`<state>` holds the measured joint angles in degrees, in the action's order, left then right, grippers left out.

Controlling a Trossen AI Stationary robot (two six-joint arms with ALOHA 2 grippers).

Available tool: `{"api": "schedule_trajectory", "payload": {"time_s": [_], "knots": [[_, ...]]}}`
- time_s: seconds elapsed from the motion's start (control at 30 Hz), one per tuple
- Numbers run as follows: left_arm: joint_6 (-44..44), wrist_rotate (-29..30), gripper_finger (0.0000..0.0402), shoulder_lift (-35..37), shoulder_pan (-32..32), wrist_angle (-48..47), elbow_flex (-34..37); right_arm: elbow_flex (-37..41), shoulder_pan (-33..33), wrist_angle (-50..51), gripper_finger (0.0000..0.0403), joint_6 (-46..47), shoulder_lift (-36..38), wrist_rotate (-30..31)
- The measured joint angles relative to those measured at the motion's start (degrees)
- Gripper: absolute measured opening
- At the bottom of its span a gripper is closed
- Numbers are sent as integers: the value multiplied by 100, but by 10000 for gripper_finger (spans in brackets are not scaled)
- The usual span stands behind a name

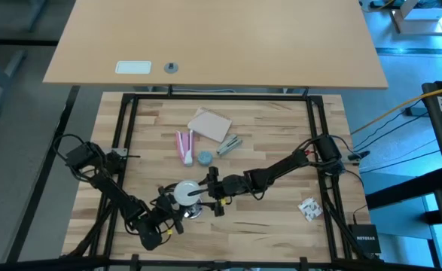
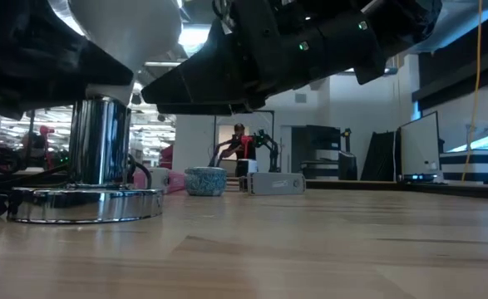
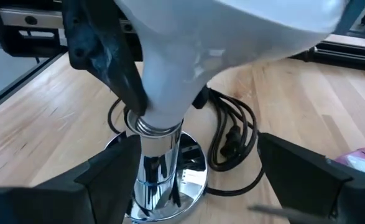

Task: Screw lightbulb
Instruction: Insert the lightbulb into the lamp

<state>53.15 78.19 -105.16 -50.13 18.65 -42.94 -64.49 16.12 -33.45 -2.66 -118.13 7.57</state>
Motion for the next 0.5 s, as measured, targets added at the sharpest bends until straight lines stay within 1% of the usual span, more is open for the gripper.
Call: {"api": "schedule_trajectory", "payload": {"time_s": [0.23, 0.4, 0.5], "knots": [[-404, -46, 157, 0, 253, 0, 0, -2, -2, -13, 328, -1, 0, 5], [-578, -168, 157, 0, 475, 22, -2, -2, -2, -13, 328, -67, 2, 232], [-699, -181, 157, 0, 579, 19, -2, -2, -4, -12, 328, -74, 2, 251]]}}
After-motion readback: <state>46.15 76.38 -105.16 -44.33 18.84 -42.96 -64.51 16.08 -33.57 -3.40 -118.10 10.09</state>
